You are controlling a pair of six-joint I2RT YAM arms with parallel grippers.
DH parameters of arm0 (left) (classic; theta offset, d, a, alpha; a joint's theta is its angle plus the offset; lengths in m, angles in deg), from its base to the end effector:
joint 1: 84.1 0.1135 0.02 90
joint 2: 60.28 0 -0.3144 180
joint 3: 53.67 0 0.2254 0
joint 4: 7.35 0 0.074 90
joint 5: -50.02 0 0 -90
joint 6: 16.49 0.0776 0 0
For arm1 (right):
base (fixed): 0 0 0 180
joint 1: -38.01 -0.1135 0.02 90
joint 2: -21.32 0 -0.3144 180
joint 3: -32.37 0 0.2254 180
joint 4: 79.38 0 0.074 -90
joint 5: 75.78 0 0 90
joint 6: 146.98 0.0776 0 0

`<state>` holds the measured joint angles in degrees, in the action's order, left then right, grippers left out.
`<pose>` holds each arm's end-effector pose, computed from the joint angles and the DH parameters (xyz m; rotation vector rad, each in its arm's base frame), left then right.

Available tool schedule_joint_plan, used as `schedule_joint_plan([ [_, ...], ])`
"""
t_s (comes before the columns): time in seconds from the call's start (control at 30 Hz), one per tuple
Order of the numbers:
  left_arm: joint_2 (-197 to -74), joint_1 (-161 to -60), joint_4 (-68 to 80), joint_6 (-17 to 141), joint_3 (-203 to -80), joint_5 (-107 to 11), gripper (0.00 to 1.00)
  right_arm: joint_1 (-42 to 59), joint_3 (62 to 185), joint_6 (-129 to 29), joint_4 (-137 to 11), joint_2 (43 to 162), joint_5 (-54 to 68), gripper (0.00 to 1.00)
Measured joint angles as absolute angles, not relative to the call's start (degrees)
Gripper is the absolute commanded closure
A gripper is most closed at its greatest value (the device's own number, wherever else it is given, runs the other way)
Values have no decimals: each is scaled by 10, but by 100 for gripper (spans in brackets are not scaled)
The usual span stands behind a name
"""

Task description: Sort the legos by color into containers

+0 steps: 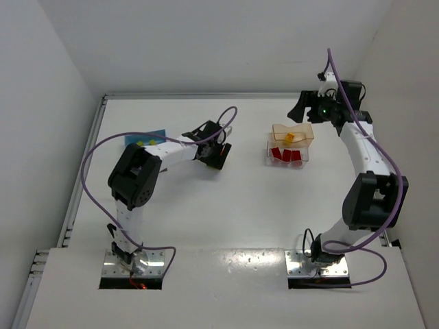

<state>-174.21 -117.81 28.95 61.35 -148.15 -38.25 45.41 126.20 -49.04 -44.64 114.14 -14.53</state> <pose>0.3718 -0.2452 0.2005 0.4680 2.5233 -0.2724 0.3806 -0.0118 0.3526 -0.0050 2.1264 0.5452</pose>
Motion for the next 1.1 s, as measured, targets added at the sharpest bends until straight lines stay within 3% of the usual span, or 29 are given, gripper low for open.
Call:
schedule_joint_plan([
  [0.03,-1743,-1178,290,615,-1484,-383,41,454,1262,-490,-446,1142,-145,14],
  [0.2,-1748,-1178,286,615,-1489,-381,48,454,1262,-490,-447,1146,-148,14],
  [0.4,-1748,-1177,283,619,-1488,-386,66,454,1262,-490,-447,1156,-162,14],
  [0.63,-1654,-1160,217,653,-1375,-527,70,454,1244,-448,-462,1173,-269,14],
  [0.8,-1584,-1156,186,688,-1364,-617,71,444,1169,-364,-512,1175,-371,14],
  [1.1,-1543,-1197,181,737,-1367,-643,71,388,1133,-242,-591,1201,-495,17],
])
